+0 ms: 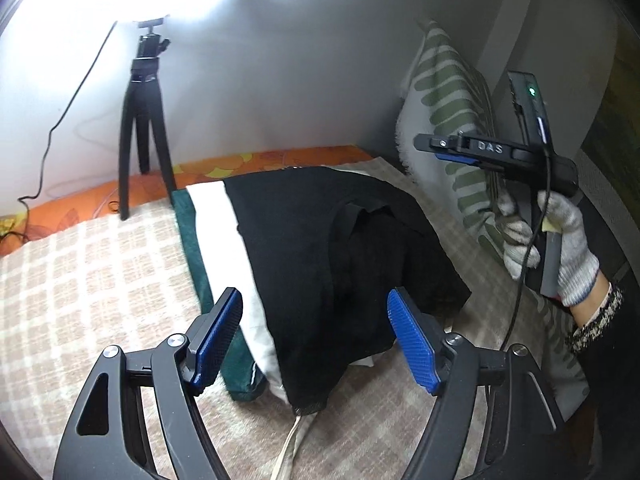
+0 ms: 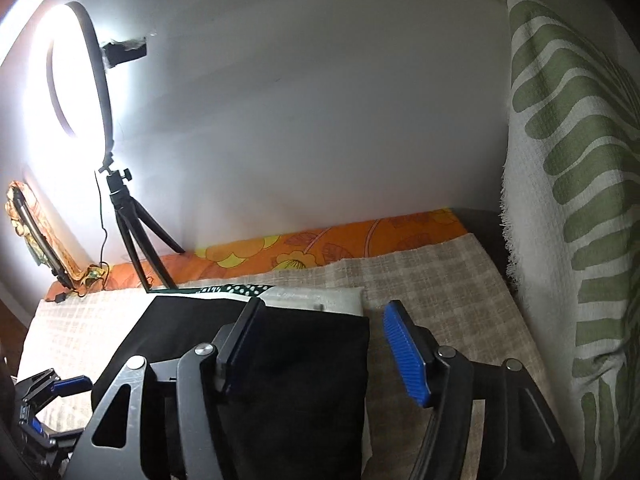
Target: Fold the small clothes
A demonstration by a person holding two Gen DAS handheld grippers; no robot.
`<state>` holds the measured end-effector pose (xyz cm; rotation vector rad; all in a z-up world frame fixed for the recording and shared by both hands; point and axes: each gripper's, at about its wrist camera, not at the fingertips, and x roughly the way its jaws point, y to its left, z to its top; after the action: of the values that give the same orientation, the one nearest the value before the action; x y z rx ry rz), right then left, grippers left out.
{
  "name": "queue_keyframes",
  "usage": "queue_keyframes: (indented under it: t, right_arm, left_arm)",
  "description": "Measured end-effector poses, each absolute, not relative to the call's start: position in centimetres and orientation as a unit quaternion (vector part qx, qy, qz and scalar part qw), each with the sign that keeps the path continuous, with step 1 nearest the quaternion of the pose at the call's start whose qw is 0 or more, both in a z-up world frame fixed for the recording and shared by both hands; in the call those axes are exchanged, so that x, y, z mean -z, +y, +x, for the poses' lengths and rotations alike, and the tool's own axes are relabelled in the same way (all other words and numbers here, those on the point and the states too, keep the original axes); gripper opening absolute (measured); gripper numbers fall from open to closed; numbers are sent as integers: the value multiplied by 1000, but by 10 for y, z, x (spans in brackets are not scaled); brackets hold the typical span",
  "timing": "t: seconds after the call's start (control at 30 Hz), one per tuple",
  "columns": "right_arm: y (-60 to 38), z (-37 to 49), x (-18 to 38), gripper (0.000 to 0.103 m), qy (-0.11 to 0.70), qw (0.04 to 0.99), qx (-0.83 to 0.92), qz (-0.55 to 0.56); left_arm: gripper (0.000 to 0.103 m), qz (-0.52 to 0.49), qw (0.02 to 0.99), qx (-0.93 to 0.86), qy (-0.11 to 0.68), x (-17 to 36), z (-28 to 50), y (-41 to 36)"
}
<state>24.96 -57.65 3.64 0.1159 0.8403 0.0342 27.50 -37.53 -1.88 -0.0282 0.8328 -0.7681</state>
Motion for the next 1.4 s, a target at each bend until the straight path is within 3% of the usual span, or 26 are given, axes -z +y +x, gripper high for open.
queue_keyframes:
  t: [0.37,0.77,1.4]
  right_arm:
    - [-549,213,-57,76,398,916,-15,47]
    - [-497,154,-87,99,379,925,-4,22]
    - [-446,70,-89,103,341,939,18,36]
  left_arm:
    - [75,-14,853,354,383,-4,246,-358]
    - [77,-15,862,354,364,-35,194,-322]
    - [82,7,884,319,341,-48,119,-279]
